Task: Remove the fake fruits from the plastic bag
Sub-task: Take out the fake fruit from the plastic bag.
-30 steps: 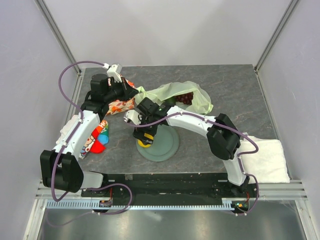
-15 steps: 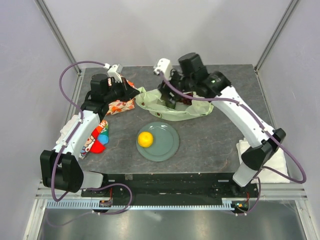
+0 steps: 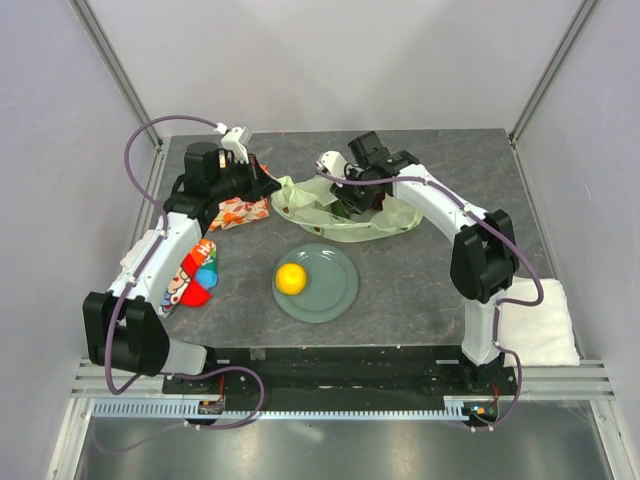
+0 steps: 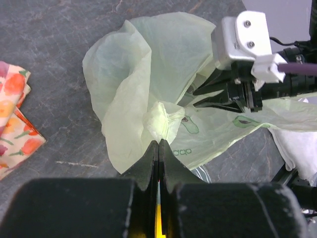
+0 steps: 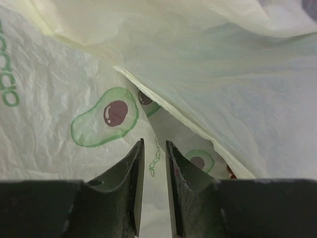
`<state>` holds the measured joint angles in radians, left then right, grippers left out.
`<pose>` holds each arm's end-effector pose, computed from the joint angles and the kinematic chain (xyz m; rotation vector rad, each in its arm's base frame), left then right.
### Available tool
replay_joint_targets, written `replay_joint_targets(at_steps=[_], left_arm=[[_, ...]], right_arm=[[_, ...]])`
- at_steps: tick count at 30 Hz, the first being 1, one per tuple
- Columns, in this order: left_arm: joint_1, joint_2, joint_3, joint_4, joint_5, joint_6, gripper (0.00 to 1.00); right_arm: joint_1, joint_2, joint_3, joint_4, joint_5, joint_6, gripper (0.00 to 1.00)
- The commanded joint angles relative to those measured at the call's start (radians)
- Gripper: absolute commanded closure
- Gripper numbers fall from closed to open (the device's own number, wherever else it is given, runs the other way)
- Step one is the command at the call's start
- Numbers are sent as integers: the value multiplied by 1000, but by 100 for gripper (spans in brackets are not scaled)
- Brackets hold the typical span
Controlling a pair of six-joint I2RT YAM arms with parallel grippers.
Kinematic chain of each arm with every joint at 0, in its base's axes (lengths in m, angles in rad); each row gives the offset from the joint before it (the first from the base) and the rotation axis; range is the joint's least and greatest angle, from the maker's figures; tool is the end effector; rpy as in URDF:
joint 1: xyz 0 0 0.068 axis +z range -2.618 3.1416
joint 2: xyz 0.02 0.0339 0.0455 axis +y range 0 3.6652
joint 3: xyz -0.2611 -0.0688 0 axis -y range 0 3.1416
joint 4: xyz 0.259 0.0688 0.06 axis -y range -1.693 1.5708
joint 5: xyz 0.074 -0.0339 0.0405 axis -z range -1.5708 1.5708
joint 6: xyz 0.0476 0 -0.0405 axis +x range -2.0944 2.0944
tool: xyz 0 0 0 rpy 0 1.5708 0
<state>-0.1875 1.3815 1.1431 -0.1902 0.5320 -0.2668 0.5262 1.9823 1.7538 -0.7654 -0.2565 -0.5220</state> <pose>0.3308 -0.0873 0.3193 0.2705 2.0118 -0.8201 0.3880 0.2394 0.2520 -1.3590 2.1563 0.3300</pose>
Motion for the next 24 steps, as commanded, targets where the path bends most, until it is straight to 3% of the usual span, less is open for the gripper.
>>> replay_joint_targets(at_steps=[1, 4, 14, 15, 16, 19, 21, 24], left_arm=[[-4, 22, 86, -15, 36, 64, 98], [-4, 28, 76, -2, 34, 46, 98], [-7, -2, 58, -17, 71, 130, 98], [-7, -12, 50, -20, 78, 138, 98], [-9, -16, 41, -22, 85, 144, 98], [-21, -36, 21, -34, 106, 170, 98], [-39, -53, 3, -44, 105, 185, 98], [-58, -79, -57, -54, 77, 169, 98]], right_arm=[[5, -30, 93, 37, -46, -103, 69], [6, 24, 99, -1, -35, -145, 70], [-55, 311, 431, -106, 60, -154, 68], [-58, 332, 455, -106, 62, -138, 64], [-63, 342, 476, -103, 62, -124, 50], [-63, 359, 533, -101, 45, -17, 26], [-63, 355, 546, -86, 22, 61, 18], [-61, 354, 535, -64, 5, 209, 16]])
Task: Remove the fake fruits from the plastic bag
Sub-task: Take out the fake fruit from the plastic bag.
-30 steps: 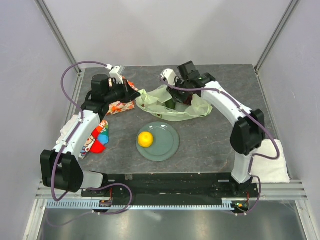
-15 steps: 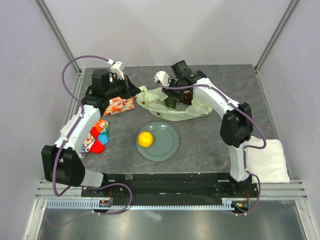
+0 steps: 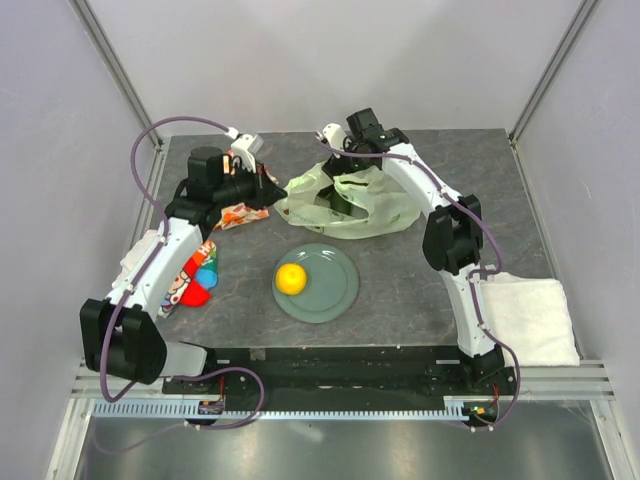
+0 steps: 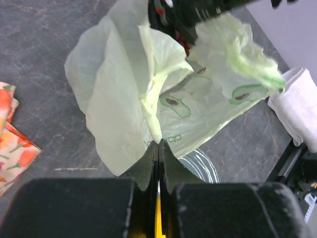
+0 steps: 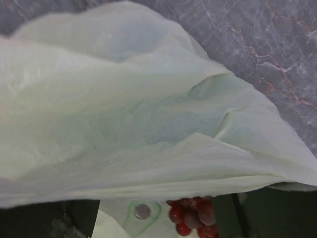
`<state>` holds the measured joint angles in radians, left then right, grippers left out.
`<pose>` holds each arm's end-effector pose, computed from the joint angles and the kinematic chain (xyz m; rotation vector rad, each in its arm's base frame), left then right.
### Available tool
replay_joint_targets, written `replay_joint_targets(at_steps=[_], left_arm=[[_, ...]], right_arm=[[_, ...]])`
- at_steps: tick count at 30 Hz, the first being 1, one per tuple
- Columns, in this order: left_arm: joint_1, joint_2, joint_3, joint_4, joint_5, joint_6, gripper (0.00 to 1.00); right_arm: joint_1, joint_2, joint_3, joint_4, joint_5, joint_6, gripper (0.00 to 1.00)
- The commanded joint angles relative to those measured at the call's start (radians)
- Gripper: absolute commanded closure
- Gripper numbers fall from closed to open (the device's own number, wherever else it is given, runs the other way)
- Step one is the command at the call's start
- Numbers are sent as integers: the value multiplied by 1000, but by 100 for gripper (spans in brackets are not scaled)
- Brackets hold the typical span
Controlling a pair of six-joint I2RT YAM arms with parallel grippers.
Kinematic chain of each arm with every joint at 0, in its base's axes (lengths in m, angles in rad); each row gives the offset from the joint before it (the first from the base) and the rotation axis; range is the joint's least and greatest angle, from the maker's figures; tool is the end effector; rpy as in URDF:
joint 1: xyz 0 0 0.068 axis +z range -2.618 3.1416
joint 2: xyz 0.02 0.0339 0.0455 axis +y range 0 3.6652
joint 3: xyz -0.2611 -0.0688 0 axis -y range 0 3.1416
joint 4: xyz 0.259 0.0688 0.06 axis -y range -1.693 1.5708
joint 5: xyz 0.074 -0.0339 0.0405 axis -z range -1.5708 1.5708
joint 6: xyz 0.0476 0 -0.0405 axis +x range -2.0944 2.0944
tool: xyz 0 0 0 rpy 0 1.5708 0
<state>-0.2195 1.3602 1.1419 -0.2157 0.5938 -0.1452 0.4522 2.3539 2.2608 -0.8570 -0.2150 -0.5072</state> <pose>0.3204 -0.0988 0.3236 0.4607 1.9666 -0.8260 0.4793 0.2441 0.2362 -1.2331 2.1824 0.2482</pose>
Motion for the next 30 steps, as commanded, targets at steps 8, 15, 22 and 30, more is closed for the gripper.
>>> replay_joint_targets(at_steps=[8, 15, 22, 30], left_arm=[[-44, -58, -68, -22, -12, 19, 98], [-44, -47, -60, -8, -9, 7, 98], [-44, -42, -56, -10, -12, 4, 98], [-44, -23, -44, -4, -22, 6, 98]], right_arm=[[23, -10, -60, 32, -23, 283, 20], [26, 57, -27, 36, 0, 314, 25], [33, 94, -14, 38, 51, 332, 28], [33, 4, 0, 33, 14, 309, 60]])
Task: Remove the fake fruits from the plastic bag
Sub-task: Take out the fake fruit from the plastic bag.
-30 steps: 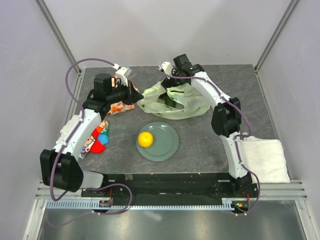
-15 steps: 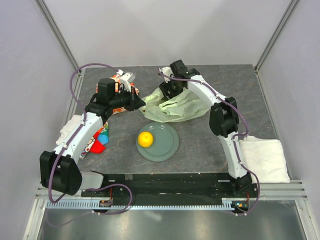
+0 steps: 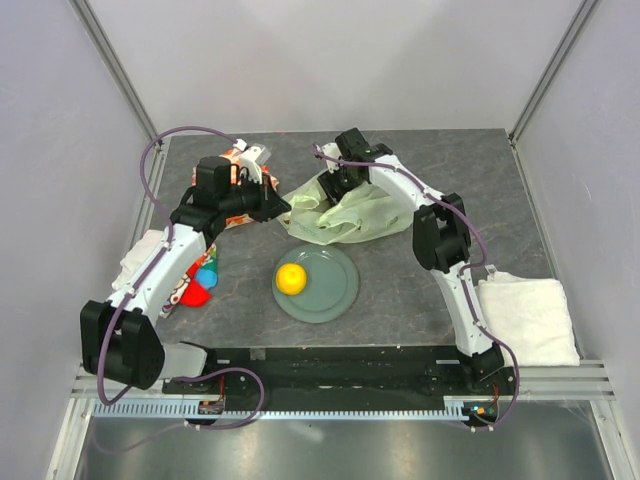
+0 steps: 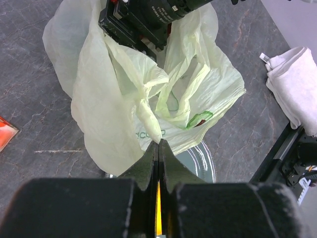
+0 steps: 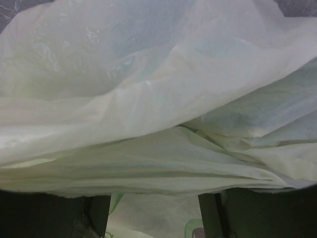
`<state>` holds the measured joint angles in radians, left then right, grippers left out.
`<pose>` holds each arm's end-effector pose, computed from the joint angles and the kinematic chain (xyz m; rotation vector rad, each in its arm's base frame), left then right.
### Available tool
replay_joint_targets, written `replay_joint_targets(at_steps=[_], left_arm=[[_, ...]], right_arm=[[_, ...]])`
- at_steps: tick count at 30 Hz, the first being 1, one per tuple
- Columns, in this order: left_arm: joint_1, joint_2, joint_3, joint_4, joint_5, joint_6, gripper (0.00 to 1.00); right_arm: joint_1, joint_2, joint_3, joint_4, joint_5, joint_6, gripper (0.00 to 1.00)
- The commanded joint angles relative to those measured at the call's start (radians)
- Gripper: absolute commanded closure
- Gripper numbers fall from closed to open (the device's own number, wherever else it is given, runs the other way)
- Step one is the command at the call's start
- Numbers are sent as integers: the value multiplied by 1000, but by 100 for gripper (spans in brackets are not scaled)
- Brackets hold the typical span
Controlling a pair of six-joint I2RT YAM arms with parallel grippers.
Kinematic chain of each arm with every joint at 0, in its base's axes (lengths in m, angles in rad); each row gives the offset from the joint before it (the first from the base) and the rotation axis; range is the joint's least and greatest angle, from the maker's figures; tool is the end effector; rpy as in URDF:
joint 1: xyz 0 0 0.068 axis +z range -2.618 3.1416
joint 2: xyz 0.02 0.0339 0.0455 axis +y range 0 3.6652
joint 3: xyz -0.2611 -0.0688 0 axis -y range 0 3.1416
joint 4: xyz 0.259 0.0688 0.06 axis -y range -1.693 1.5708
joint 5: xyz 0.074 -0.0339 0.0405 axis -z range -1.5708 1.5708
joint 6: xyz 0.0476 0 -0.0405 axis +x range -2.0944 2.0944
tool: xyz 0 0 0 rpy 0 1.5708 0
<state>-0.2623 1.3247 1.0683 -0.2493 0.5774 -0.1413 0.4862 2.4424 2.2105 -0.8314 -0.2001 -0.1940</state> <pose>0.3040 -0.1085 0.3039 0.4851 2.0372 -0.8439 0.4768 0.2627 0.1750 -0.9474 2.4711 0.3626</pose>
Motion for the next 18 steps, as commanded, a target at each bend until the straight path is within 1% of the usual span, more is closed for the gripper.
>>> replay_joint_targets(at_steps=[1, 3, 5, 10, 14, 16, 17, 18], left_arm=[[-2, 19, 33, 31, -7, 0, 98], [-2, 25, 45, 39, -11, 0, 98], [-2, 36, 58, 47, -16, -3, 98], [-2, 54, 84, 73, -43, -15, 98], [0, 76, 148, 77, -105, -24, 98], [0, 87, 189, 79, -111, -18, 98], [0, 91, 202, 82, -110, -18, 98], [0, 108, 211, 84, -109, -20, 98]], right_arm=[[-1, -132, 48, 2, -22, -18, 61], [-1, -187, 23, -5, -56, -39, 62], [-1, -279, -9, -8, -91, -65, 62], [-1, -472, -168, -24, -191, -105, 60], [-1, -571, -299, -47, -242, -122, 60], [-1, -623, -336, -55, -268, -151, 60], [-1, -641, -365, -55, -294, -160, 60], [0, -676, -374, -54, -359, -173, 61]])
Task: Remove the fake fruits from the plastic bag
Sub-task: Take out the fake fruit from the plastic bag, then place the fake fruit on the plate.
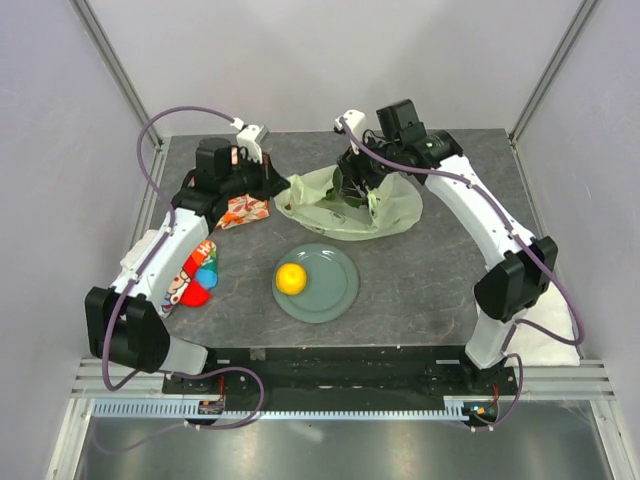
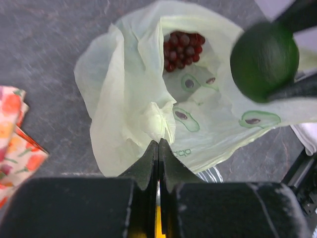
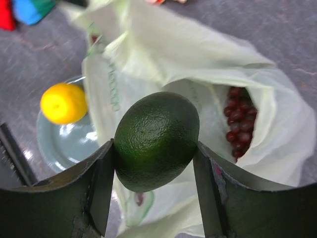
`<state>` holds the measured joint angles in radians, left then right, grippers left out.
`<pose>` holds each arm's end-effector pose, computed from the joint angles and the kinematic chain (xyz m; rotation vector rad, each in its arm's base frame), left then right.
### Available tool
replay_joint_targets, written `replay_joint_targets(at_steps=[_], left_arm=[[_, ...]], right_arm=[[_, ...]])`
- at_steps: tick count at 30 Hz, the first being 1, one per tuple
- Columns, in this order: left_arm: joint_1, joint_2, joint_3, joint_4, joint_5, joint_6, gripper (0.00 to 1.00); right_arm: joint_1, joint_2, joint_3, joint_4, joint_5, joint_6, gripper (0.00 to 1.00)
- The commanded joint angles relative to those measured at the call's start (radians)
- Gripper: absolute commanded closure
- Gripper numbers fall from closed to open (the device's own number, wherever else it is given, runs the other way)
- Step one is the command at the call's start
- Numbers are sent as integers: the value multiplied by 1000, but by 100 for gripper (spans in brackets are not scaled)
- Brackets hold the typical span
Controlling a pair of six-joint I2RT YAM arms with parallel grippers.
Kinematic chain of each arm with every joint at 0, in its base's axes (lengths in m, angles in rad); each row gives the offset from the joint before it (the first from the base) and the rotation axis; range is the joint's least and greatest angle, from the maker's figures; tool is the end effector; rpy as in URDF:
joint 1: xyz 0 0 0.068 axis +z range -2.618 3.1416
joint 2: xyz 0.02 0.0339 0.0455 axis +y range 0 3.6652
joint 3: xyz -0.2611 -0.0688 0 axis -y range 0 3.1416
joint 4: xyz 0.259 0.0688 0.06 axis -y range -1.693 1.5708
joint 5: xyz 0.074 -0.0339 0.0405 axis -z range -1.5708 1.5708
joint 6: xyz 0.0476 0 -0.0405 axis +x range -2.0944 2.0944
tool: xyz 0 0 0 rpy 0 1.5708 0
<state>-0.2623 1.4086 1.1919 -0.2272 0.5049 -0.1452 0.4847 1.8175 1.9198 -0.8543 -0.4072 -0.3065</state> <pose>0.3303 -0.1125 0.3244 0.4450 1.9890 -0.7653 0.3639 0.2130 0.3724 -1.0779 2.0457 0.5625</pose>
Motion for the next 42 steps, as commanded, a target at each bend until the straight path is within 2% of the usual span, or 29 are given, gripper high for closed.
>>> replay_joint_targets(at_steps=[1, 4, 9, 15, 24, 30, 36, 42], left_arm=[[0, 32, 103, 60, -37, -16, 98], [0, 64, 129, 60, -46, -19, 98], [0, 84, 147, 71, -25, -65, 98], [-2, 53, 133, 87, -6, -99, 98], [-2, 21, 118, 95, 4, -137, 98], [-2, -2, 78, 97, 11, -134, 98], [-2, 1, 89, 95, 26, -123, 98], [-2, 24, 104, 100, 35, -116, 99]], right_arm=[[8, -66, -93, -25, -194, -69, 61], [80, -109, -128, -23, -240, -136, 61], [231, -107, -248, -3, -185, -215, 62], [245, 29, -226, 27, -185, -204, 63], [272, 163, -252, 101, -56, -244, 64], [270, 262, -199, 132, 1, -223, 63], [272, 304, -205, 173, 18, -203, 59], [272, 296, -206, 193, -50, -174, 54]])
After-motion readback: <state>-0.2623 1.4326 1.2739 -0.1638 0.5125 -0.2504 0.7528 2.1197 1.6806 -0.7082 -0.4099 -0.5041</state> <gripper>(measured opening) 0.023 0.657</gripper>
